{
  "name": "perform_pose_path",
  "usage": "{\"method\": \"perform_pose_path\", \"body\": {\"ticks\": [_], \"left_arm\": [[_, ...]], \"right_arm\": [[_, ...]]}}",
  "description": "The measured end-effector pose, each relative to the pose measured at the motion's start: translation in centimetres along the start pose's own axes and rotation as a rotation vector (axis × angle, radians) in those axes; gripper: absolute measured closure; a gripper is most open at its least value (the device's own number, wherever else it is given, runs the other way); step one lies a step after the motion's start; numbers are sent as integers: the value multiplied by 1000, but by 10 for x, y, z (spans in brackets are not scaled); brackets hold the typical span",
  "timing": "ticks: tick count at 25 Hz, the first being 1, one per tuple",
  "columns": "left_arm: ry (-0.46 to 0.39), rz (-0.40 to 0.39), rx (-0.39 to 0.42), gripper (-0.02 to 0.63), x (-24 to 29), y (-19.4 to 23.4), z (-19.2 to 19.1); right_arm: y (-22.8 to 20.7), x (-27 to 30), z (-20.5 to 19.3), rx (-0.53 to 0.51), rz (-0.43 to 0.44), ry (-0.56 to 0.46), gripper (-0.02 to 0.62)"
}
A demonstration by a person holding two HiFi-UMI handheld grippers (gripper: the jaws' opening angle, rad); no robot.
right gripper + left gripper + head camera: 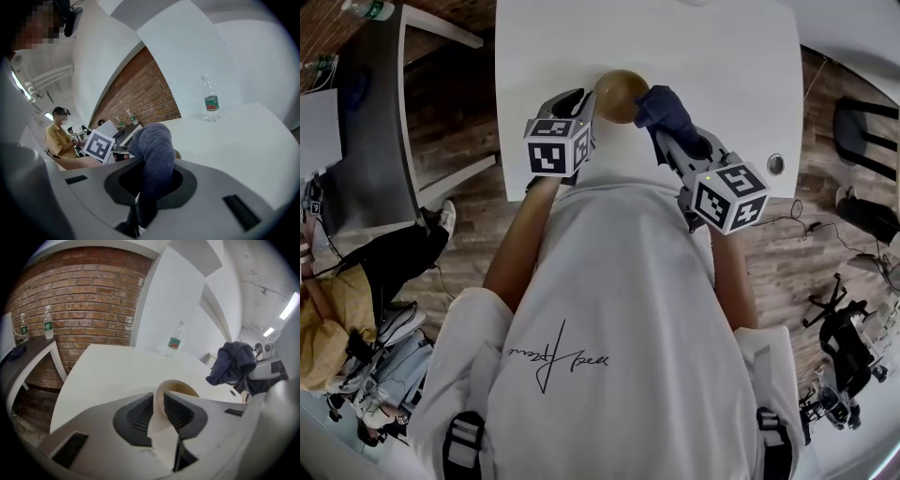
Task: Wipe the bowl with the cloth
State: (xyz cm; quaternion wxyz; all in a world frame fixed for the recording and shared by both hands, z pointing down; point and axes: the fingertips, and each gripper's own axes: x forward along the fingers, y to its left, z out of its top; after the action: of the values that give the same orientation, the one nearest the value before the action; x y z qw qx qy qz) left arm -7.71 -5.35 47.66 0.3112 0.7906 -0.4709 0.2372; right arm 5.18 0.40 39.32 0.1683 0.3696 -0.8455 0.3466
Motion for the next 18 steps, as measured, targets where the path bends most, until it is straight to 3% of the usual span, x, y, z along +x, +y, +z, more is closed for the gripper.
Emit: {"method": "perform_pose_path", "body": {"ticks": [18], "left_arm": [[84, -37, -51, 514, 36, 1, -7]], "right_arm": [[-21, 22, -17, 30, -17, 90, 560]]}}
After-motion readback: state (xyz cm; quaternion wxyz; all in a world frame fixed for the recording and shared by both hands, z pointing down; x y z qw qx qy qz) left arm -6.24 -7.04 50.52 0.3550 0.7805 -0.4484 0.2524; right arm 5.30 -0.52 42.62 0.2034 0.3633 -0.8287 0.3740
